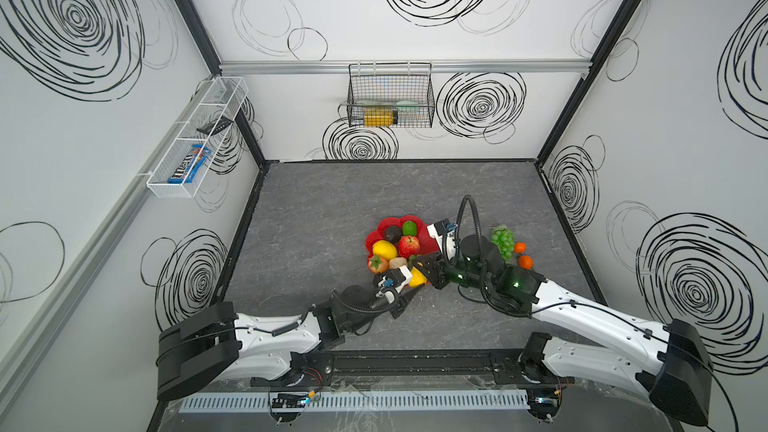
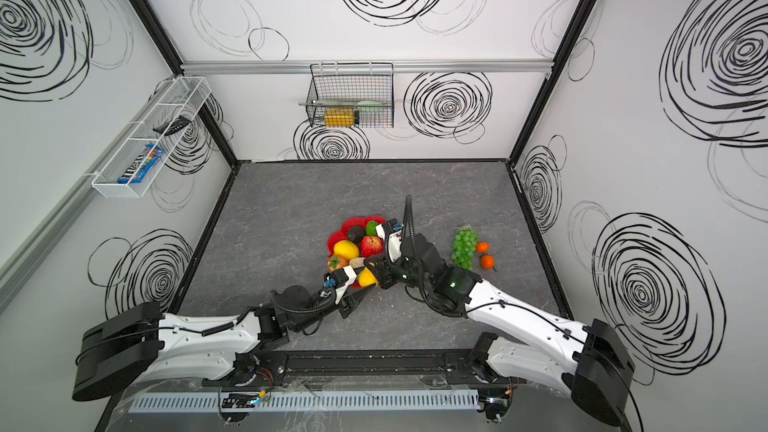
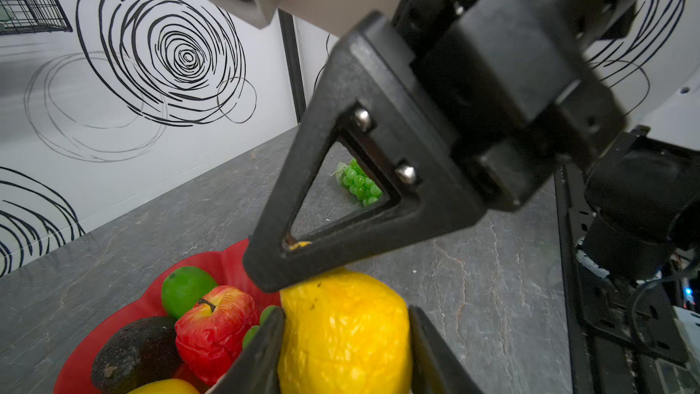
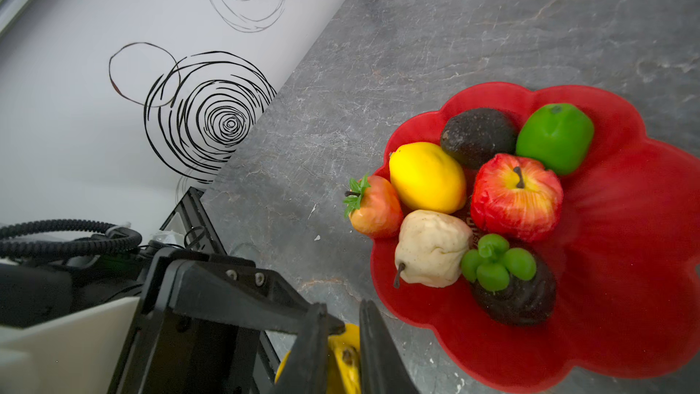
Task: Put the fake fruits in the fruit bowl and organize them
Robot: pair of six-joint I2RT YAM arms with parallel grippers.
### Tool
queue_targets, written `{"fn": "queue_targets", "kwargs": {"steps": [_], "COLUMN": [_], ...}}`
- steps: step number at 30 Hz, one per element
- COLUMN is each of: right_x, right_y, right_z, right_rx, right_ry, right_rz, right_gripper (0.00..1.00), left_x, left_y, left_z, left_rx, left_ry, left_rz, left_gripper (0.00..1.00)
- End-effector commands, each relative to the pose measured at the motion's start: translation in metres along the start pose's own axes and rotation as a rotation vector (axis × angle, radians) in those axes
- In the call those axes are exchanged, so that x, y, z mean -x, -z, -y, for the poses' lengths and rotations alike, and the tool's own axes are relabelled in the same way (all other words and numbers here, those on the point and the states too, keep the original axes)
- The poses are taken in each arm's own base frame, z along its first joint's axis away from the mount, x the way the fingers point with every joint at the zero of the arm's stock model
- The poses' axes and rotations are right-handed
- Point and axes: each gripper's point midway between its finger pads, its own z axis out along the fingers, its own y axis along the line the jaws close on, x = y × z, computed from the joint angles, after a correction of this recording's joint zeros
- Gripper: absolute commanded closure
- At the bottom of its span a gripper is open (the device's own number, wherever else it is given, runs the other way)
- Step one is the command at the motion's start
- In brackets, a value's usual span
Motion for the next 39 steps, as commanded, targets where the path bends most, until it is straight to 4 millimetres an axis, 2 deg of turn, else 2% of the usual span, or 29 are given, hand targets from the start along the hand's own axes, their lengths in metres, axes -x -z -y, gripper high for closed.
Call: {"fn": "queue_targets", "kwargs": {"steps": [1,8,13,16,19,24,27,31,39], "right_x": [0.006,0.006,0.012,0.02,0.028,0.041,0.047,0.058,0.086], "right_y": [-0.001,-0.002,-0.001,0.001,0.002,-0.002,-0.007,-0.017,-0.056], "right_z": [-0.007,-0.005,0.001,0.016,0.038,0.065,0.073,0.08,0.082], "right_rx": [0.028,0.016,-0.03,-0.126,-0.254,-0.412,-0.456,-0.485,-0.495], "right_ry": [-0.002,0.008,0.029,0.058,0.106,0.162,0.184,0.195,0.234], "right_rz": [0.01,0.012,0.032,0.064,0.099,0.148,0.171,0.184,0.175], "right_gripper": [0.89,0.97,0.98,0.97,0.97,0.97,0.97,0.97,0.98], "left_x": [0.027,0.028,0.03,0.034,0.044,0.049,0.049,0.045,0.041], "left_y": [-0.003,-0.002,0.002,0.011,0.03,0.06,0.081,0.094,0.098], "left_z": [0.0,-0.001,-0.007,-0.015,-0.03,-0.084,-0.113,-0.131,-0.139], "left_rx": [0.007,0.016,0.045,0.065,0.097,0.255,0.38,0.49,0.546], "left_ry": [-0.011,-0.009,0.016,0.041,0.092,0.21,0.27,0.301,0.318], "left_rz": [0.09,0.09,0.091,0.112,0.172,0.213,0.255,0.257,0.24], "left_gripper": [0.59,0.53,0.37,0.25,0.17,0.15,0.13,0.11,0.11]}}
